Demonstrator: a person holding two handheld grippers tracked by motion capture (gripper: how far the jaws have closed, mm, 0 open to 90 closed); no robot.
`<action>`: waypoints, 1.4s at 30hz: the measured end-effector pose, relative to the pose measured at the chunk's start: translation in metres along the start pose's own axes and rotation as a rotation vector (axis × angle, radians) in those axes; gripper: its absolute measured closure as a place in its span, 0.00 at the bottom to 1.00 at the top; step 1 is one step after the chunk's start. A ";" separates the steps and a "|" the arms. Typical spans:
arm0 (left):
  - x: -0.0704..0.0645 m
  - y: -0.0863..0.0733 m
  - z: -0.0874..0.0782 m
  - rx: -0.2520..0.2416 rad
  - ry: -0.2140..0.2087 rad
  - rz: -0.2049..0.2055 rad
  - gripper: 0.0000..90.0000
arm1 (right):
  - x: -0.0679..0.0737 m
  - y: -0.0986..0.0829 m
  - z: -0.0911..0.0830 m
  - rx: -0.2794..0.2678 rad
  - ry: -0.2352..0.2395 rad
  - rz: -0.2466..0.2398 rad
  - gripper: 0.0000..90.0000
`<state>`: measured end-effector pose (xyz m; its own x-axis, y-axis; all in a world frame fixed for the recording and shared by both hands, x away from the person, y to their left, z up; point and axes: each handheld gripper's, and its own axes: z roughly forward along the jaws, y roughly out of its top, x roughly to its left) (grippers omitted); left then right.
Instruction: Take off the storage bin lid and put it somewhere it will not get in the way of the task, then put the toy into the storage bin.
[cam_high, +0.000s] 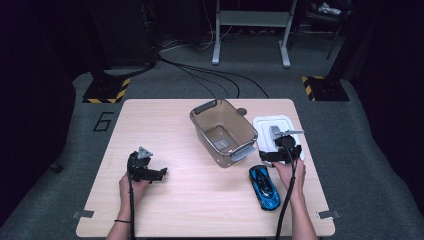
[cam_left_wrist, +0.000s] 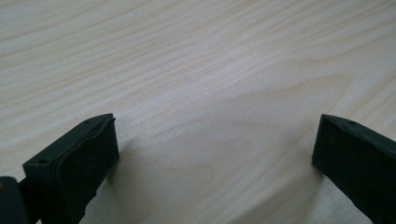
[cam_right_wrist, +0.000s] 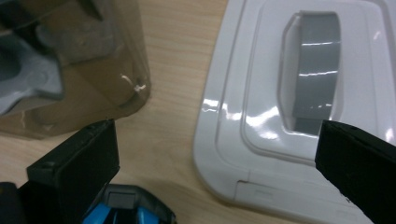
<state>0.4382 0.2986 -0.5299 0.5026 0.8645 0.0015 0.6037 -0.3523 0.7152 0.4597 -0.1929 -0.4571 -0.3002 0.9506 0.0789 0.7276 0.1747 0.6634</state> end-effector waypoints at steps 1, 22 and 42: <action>0.000 0.000 0.000 -0.001 0.000 -0.001 0.00 | 0.003 -0.001 0.000 0.003 0.004 -0.006 0.00; 0.000 0.000 0.000 0.004 -0.002 0.000 0.00 | 0.033 -0.024 -0.003 0.078 0.080 -0.043 0.00; 0.000 0.000 0.000 0.001 -0.001 -0.001 0.00 | 0.055 -0.039 0.013 0.134 0.046 -0.063 0.16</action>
<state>0.4381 0.2987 -0.5298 0.5029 0.8644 -0.0001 0.6051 -0.3520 0.7141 0.4231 -0.1441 -0.4881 -0.3741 0.9242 0.0762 0.7810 0.2697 0.5632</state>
